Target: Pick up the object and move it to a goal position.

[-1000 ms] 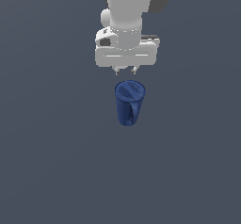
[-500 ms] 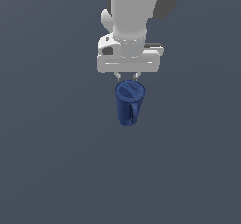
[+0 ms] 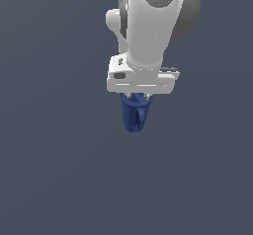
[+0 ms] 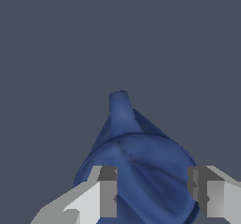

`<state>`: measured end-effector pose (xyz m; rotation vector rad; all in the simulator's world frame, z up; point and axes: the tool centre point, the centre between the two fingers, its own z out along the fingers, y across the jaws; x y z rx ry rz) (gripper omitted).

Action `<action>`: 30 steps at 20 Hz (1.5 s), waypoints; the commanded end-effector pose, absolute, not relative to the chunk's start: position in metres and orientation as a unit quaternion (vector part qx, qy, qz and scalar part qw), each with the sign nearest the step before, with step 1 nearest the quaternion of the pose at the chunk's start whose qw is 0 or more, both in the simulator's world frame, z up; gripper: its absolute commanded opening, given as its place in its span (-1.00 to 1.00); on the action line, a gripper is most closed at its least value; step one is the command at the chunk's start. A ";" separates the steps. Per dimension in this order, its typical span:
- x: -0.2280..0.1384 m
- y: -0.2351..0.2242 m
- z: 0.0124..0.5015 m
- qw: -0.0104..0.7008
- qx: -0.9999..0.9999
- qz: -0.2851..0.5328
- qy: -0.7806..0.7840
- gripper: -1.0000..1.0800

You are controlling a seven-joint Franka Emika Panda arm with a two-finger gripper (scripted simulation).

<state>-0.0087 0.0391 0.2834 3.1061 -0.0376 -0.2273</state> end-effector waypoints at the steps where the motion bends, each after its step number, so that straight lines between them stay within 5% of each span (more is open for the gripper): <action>1: 0.002 0.043 0.274 0.020 0.996 -0.085 -0.016 0.23; 14: 0.037 0.059 0.230 0.048 0.990 -0.127 -0.034 0.23; 30: 0.038 0.060 0.209 0.053 0.989 -0.134 -0.037 0.23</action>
